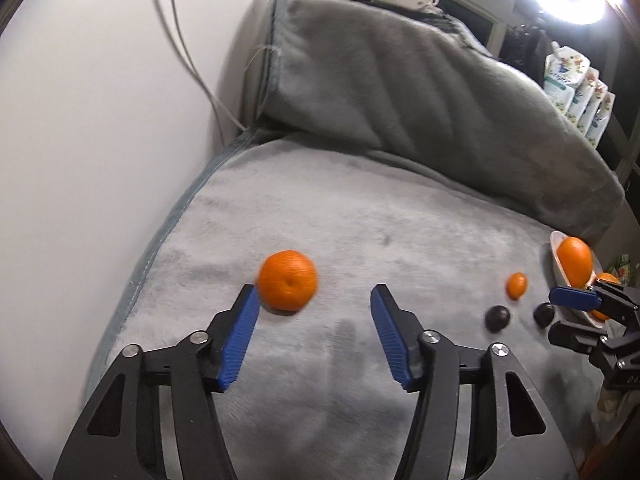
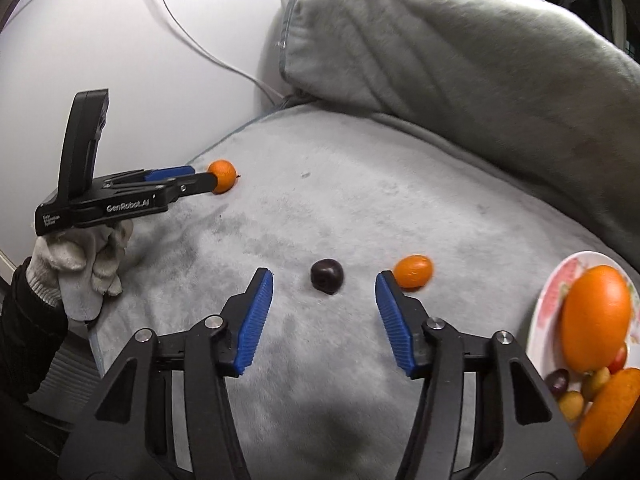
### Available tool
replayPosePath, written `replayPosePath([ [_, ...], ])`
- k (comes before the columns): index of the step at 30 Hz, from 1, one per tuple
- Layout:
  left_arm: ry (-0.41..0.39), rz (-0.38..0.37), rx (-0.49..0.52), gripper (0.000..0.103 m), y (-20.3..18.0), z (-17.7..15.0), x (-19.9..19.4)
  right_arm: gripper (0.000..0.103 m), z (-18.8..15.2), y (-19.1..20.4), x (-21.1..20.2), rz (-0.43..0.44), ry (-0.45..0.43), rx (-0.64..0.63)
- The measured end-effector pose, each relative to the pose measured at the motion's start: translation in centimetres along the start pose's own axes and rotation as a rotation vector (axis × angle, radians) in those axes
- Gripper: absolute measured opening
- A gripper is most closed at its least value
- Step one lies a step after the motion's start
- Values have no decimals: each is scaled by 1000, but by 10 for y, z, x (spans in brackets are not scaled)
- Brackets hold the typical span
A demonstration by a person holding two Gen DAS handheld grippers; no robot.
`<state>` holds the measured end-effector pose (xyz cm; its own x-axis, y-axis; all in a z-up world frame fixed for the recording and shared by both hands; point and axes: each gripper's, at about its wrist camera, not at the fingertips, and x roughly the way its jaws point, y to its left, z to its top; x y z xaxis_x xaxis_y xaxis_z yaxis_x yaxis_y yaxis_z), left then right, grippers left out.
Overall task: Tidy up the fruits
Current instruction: 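Move the left tool to a mandarin while the right tool moves to a dark plum, then grasp and lift the mandarin with the left tool while the right tool grasps the plum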
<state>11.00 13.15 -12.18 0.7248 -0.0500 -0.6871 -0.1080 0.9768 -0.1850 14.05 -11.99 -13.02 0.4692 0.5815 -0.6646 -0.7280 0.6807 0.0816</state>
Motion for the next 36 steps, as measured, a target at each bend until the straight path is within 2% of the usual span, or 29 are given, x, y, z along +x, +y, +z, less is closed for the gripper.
replayPosePath([
  [2,13,-3,-7,55,3,0,5,53,2,1,8,1,12,-5],
  [4,24,-8,-17,54,6,1,9,45,3,2,14,2,25,-14],
  [11,45,-7,-22,52,8,6,19,44,6,4,35,-23,75,-28],
  [16,64,-4,-10,49,6,7,27,38,4,2,45,-24,102,-25],
  [20,73,2,-6,48,4,7,32,37,5,3,49,-26,107,-27],
  [27,87,14,-1,37,4,7,40,31,4,4,53,-37,118,-27],
  [31,88,19,2,35,4,6,41,25,5,5,56,-35,121,-32],
  [36,80,20,15,34,3,5,41,24,6,11,57,-51,118,-57],
])
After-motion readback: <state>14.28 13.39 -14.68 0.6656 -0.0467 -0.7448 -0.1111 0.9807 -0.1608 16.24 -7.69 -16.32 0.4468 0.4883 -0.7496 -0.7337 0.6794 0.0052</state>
